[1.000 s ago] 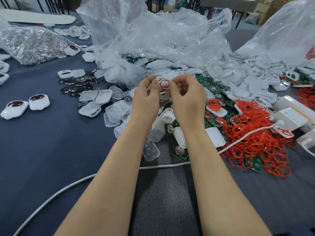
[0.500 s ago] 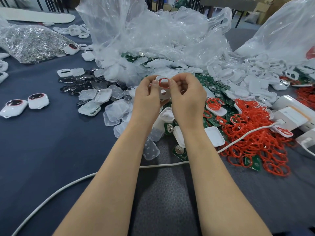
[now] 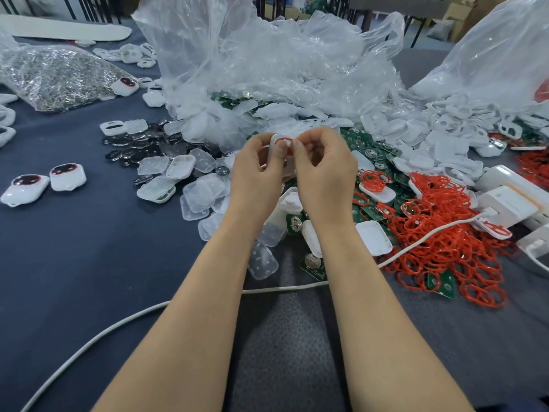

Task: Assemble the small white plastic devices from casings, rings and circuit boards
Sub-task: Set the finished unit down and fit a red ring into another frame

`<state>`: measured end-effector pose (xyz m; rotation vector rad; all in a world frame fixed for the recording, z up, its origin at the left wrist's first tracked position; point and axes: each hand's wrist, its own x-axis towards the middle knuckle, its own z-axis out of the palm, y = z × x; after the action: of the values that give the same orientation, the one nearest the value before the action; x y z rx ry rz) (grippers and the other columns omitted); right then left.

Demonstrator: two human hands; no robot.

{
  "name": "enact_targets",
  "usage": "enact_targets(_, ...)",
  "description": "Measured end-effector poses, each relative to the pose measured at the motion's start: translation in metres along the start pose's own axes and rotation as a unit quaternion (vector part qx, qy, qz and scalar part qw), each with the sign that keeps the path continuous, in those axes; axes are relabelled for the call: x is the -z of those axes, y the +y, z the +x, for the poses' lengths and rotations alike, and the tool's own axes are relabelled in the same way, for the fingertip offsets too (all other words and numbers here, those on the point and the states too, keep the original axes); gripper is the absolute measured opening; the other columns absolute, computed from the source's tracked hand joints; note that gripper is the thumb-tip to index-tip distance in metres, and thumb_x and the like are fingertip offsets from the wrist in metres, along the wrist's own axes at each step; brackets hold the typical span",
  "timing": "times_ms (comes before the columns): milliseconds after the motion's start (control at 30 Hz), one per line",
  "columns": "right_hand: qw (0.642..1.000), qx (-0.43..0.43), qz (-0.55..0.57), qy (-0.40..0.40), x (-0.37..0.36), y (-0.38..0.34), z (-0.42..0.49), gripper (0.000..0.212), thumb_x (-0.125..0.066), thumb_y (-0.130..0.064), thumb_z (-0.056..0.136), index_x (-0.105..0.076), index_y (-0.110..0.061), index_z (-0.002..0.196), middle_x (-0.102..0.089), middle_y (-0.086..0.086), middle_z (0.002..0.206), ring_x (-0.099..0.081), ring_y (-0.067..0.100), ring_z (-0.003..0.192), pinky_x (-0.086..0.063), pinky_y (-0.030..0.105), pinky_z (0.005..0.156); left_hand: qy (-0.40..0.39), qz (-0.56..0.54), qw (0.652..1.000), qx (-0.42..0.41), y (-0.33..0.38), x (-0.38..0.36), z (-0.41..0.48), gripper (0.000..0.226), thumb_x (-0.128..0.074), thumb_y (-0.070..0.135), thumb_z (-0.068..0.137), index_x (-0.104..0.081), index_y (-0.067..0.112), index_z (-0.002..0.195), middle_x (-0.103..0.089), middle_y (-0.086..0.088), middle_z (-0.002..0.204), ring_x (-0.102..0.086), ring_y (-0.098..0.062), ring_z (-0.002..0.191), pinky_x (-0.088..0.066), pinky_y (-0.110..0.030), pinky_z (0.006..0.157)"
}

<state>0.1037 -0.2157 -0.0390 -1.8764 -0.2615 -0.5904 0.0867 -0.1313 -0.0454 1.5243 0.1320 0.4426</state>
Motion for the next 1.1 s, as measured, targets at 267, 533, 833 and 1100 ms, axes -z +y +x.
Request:
enact_targets(267,0.934,-0.213,0.267,-0.099,0.008,0.013,0.012,0.012,-0.067,-0.011,0.087,-0.059,-0.020,0.089,-0.060,-0.001,0.075,-0.056,0.011,0.068,-0.047,0.023,0.062,-0.022,-0.020,1.000,-0.006,0.000,0.006,0.002,0.011,-0.051,0.017,0.099,-0.060,0.012,0.104,-0.069,-0.002,0.090,-0.068,-0.014,0.084,-0.058,-0.030,0.077)
enact_targets(533,0.918,-0.222,0.283,-0.168,0.008,0.017,0.010,0.015,-0.062,-0.033,0.089,-0.068,-0.024,0.079,-0.064,-0.008,0.065,-0.053,0.002,0.055,-0.038,0.017,0.053,-0.045,-0.103,0.993,0.028,0.002,0.008,0.000,0.019,-0.049,0.016,0.100,-0.065,0.007,0.107,-0.069,-0.010,0.098,-0.069,-0.020,0.091,-0.059,-0.028,0.075)
enact_targets(833,0.935,-0.211,0.253,-0.128,0.003,0.017,0.010,0.017,-0.058,-0.024,0.094,-0.065,-0.022,0.079,-0.064,0.002,0.079,-0.059,0.014,0.075,-0.046,0.026,0.064,-0.101,-0.113,0.988,0.012,0.000,0.007,-0.002,0.016,-0.056,0.008,0.096,-0.063,0.009,0.110,-0.069,-0.006,0.098,-0.069,-0.011,0.089,-0.056,-0.023,0.077)
enact_targets(1100,0.949,-0.183,0.222,-0.127,-0.001,0.016,0.008,0.014,-0.054,-0.013,0.096,-0.065,-0.011,0.088,-0.062,0.006,0.076,-0.058,0.022,0.078,-0.052,0.045,0.083,-0.054,-0.073,0.996,0.024,-0.005,0.005,0.001,0.025,-0.058,0.003,0.093,-0.058,0.010,0.117,-0.066,-0.009,0.106,-0.066,-0.018,0.096,-0.057,-0.032,0.085)
